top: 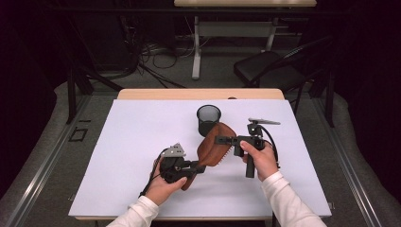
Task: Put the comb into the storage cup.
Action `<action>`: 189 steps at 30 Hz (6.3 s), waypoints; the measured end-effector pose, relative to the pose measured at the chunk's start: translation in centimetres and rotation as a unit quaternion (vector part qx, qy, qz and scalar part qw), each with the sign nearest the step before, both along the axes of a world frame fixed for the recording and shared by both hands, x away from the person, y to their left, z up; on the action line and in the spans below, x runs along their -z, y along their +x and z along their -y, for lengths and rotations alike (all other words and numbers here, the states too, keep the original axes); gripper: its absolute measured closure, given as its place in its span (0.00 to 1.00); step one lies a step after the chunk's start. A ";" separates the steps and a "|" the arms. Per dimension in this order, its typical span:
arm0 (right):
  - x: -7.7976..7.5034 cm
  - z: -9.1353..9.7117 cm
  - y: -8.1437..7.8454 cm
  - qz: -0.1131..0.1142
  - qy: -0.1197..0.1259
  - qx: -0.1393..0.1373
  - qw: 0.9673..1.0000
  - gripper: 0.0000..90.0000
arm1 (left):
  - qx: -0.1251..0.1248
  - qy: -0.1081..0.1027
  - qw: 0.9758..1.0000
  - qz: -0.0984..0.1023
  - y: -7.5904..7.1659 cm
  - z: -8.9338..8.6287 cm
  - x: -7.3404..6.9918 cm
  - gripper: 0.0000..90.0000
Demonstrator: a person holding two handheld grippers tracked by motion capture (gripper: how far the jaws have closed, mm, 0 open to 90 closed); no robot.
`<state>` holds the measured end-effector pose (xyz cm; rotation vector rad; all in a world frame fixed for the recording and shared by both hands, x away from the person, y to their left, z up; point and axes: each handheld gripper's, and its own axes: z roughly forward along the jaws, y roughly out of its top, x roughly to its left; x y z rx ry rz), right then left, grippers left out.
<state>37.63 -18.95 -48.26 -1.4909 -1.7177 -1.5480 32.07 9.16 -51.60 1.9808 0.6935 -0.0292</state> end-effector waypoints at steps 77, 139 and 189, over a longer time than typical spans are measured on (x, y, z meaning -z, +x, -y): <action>0.2 1.4 0.9 -0.010 -0.001 0.017 1.000 0.57 | -0.049 -0.013 0.998 0.037 0.5 -0.4 0.0 0.46; -1.2 5.4 2.1 0.000 -0.006 0.090 0.996 0.56 | -0.144 -0.002 0.987 0.072 2.3 -3.7 -0.7 0.15; -7.9 6.1 5.4 0.039 -0.025 0.151 0.988 0.56 | -0.176 -0.013 0.983 0.051 2.6 -6.5 -1.4 0.01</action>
